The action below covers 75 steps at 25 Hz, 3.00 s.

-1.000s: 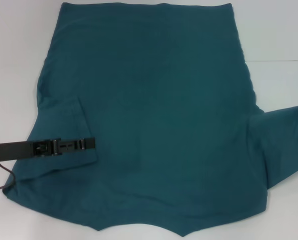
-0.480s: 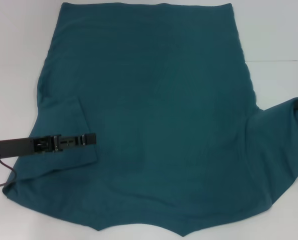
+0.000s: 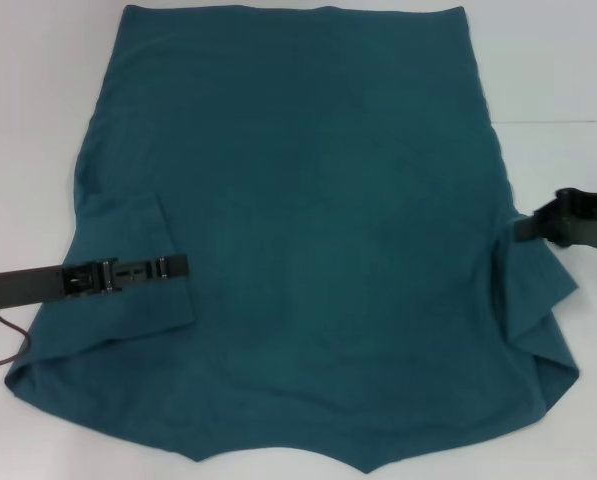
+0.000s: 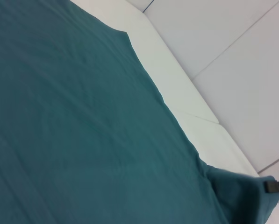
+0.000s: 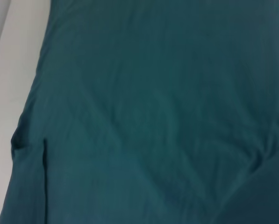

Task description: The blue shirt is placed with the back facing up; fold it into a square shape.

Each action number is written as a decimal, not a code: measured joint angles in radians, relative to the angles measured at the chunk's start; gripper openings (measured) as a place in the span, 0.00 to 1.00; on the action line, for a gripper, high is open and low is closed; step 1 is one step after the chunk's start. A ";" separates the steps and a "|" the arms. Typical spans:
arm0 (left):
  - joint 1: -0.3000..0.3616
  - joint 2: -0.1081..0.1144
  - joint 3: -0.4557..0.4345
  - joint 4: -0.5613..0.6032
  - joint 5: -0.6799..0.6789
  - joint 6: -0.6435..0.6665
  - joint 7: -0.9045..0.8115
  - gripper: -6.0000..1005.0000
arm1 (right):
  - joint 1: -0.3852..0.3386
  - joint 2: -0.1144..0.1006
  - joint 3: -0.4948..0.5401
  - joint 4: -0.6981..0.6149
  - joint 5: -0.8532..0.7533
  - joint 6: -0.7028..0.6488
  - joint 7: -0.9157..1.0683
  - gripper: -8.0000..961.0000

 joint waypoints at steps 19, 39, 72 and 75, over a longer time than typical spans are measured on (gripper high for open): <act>0.012 0.000 -0.053 -0.002 -0.032 -0.005 0.000 0.79 | 0.101 0.061 -0.122 0.042 -0.004 0.169 -0.005 0.09; 0.022 0.007 -0.072 -0.030 -0.034 -0.016 0.007 0.79 | 0.106 0.041 -0.155 0.106 0.155 0.202 -0.007 0.47; 0.025 0.015 -0.077 -0.054 -0.034 -0.030 0.000 0.79 | 0.136 0.014 -0.272 0.098 0.095 0.139 0.072 0.58; 0.025 0.015 -0.077 -0.054 -0.034 -0.030 0.000 0.79 | 0.135 0.012 -0.274 0.060 0.092 0.110 0.071 0.58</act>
